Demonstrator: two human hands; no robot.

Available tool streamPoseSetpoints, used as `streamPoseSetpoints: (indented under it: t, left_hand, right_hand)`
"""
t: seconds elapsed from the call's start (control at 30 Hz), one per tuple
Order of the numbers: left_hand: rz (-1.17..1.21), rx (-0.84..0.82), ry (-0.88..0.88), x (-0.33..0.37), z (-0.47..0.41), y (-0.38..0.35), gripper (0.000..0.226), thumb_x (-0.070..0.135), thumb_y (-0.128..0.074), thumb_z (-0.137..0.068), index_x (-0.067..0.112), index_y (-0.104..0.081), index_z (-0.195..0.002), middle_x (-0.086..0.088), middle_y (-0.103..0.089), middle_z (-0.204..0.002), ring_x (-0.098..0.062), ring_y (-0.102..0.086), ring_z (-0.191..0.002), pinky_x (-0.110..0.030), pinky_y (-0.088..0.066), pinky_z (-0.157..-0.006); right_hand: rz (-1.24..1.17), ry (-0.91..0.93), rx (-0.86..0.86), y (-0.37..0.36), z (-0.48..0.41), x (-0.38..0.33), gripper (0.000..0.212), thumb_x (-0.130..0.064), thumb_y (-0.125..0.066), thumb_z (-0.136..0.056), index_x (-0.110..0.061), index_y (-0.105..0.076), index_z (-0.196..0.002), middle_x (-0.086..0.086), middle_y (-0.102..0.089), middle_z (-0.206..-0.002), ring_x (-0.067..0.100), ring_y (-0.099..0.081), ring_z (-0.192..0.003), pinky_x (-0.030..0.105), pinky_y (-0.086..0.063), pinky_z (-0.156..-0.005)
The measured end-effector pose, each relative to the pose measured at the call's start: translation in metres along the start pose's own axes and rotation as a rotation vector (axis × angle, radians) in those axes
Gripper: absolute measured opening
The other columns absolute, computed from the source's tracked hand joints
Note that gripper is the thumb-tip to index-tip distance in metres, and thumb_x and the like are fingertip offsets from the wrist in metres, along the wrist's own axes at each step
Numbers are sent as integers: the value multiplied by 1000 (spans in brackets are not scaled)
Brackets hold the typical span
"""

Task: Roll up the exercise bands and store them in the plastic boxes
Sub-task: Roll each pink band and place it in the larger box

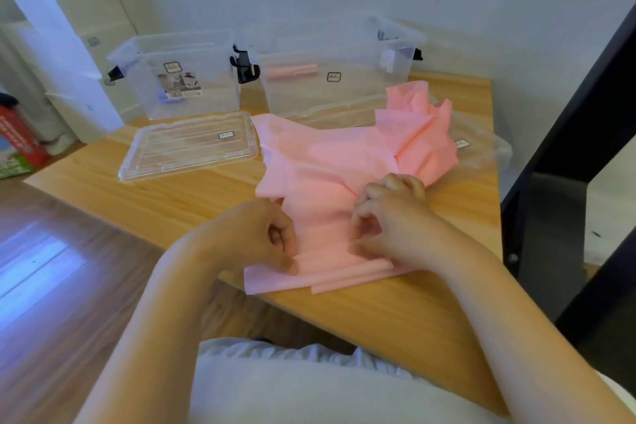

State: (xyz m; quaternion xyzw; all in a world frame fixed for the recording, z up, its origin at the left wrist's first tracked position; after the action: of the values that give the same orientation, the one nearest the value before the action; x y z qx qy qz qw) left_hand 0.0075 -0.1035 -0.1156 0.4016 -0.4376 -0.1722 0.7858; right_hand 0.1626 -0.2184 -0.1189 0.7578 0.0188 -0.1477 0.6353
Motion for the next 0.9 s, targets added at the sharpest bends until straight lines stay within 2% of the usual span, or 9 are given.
streamPoseSetpoints:
  t: [0.13,0.23,0.3,0.43,0.53,0.63,0.7,0.77,0.9]
  left_hand:
    - [68,86,-101,5,4,8,20,13,-80,-76,21,-63,-67,17,-52,-59,0,-45,-57,-11,-37,-59]
    - [222,200,-241,15,8,15,22,11,-72,-84,17,-56,-71,14,-54,-69,-2,-47,-65,-14,-38,-64]
    - [312,270,-290,20,9,17,27,9,-70,-86,23,-54,-70,9,-54,-72,-7,-49,-70,-16,-39,-68]
    - [497,348,-353,29,6,17,22,13,-75,-79,22,-56,-71,-7,-61,-80,-12,-56,-79,-27,-43,-76]
    - [653,331,-424,41,4,15,24,5,-78,-73,16,-56,-71,0,-62,-73,-9,-55,-73,-17,-44,-67]
    - [711,276,-429,49,3,11,24,2,-80,-70,17,-61,-75,-2,-69,-80,-10,-61,-75,-17,-49,-67]
    - [682,254,-429,50,2,8,25,5,-80,-68,22,-65,-81,-3,-73,-89,-10,-65,-81,-18,-51,-73]
    - [675,249,-401,51,0,6,34,-1,-80,-72,19,-65,-95,-2,-76,-90,-11,-68,-82,-17,-51,-75]
    - [765,368,-335,49,-1,10,35,-3,-75,-76,17,-67,-103,-1,-76,-86,-7,-67,-76,-15,-50,-68]
  right_hand:
    - [41,6,-36,-4,5,1,30,-46,-69,-75,-43,-63,-104,-14,-52,-111,12,-33,-114,23,-7,-95]
    - [-66,-1,-33,1,6,2,8,-38,-64,-79,-42,-59,-74,-12,-54,-96,12,-38,-104,23,-9,-105]
    - [-136,-12,-56,3,7,6,22,-35,-58,-81,-36,-49,-62,-10,-52,-82,11,-39,-94,33,-18,-109]
    - [-609,-69,29,9,6,16,39,-60,-50,-85,-25,-65,-79,-5,-68,-84,11,-58,-91,38,-35,-102]
    - [-875,-98,-130,15,9,10,48,-77,-47,-72,-42,-67,-99,-23,-68,-106,-3,-56,-111,39,-32,-111]
    - [-869,-61,-195,19,13,5,41,-57,-72,-72,-33,-67,-105,-19,-66,-107,-3,-57,-106,32,-38,-104]
    - [-910,-44,-165,24,16,7,21,-29,-78,-75,-17,-65,-86,-10,-62,-87,5,-57,-88,23,-43,-84]
    - [-941,-38,-126,31,19,9,19,-5,-75,-79,-13,-58,-75,-6,-54,-76,5,-50,-76,18,-39,-69]
    - [-975,-54,-89,39,22,19,26,4,-72,-78,-12,-54,-70,-11,-48,-66,1,-44,-63,13,-33,-55]
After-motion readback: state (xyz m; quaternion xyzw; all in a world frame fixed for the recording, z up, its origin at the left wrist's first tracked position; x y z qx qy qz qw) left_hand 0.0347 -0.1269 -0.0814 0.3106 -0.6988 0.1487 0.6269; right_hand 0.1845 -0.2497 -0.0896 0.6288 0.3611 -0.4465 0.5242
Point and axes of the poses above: each hand's wrist, its own z-axis away from the middle knuckle, its own y-axis out of the back of the hand, x = y × z, the point moved 3 cm from there along -z, towards the middle knuckle
